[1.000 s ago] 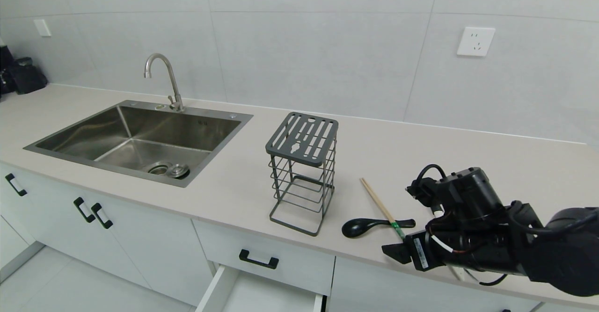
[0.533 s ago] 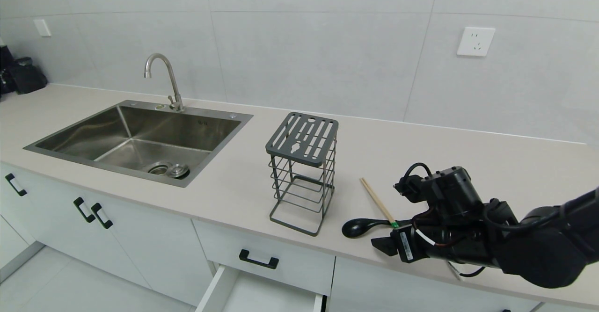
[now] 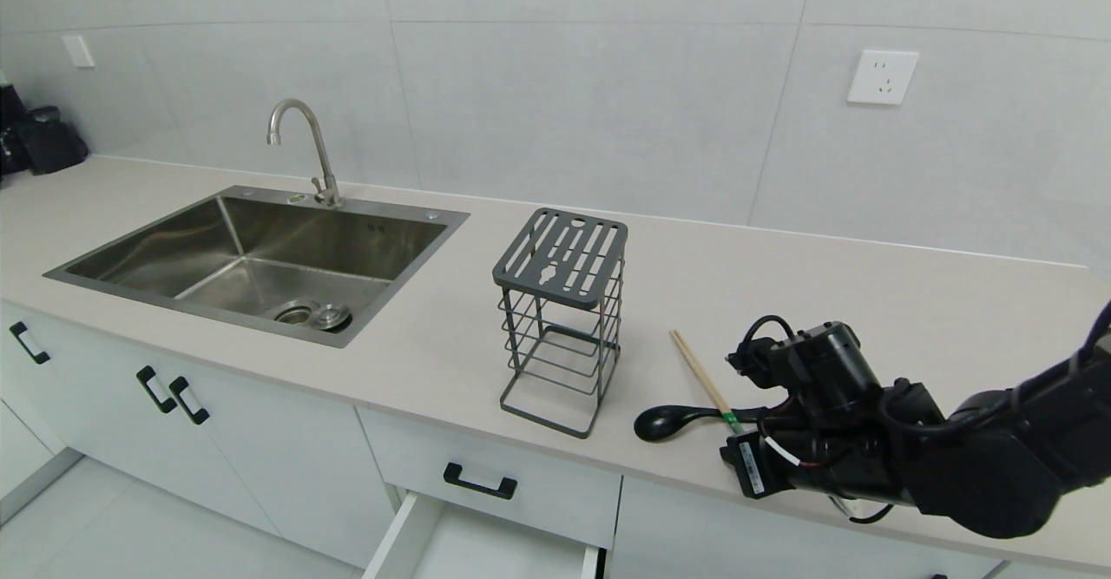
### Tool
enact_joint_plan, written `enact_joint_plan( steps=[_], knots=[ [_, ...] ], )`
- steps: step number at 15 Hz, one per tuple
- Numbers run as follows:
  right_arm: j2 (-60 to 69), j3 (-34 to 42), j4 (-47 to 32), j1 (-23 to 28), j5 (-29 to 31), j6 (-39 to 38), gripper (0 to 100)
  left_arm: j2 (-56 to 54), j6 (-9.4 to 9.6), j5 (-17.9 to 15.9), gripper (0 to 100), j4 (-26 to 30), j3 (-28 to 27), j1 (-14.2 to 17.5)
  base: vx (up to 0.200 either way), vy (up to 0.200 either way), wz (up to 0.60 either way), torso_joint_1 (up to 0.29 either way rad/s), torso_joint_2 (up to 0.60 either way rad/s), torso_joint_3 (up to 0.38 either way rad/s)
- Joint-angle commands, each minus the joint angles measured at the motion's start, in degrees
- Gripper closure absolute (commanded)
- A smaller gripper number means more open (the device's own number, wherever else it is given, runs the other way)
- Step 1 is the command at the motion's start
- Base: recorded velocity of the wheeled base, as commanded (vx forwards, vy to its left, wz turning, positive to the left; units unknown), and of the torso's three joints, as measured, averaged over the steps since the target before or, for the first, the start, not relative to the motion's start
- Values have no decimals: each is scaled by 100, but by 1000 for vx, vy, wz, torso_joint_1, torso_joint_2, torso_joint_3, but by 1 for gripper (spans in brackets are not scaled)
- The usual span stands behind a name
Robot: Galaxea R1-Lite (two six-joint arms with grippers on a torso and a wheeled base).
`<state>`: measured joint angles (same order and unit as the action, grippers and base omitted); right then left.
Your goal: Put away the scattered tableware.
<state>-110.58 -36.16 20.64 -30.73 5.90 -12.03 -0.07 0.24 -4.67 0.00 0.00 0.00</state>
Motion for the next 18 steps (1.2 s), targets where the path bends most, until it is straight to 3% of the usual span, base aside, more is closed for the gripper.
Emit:
enact_joint_plan(
  steps=[1,6,13,16,18],
  knots=[
    [1,12,2,6,34,-10,100,7,2,1,0,0,0,0,0,0,0,0,0,0],
    [89,-14,10,199,96,-10,100,7,2,1,0,0,0,0,0,0,0,0,0,0],
    [2005,548,230,313,52,-36,100,7,2,1,0,0,0,0,0,0,0,0,0,0],
    [3315,1304,1504,313,-581,280,100,7,2,1,0,0,0,0,0,0,0,0,0,0],
    [3710,1269,1522,261,-950,1089,100,7,2,1,0,0,0,0,0,0,0,0,0,0]
  ],
)
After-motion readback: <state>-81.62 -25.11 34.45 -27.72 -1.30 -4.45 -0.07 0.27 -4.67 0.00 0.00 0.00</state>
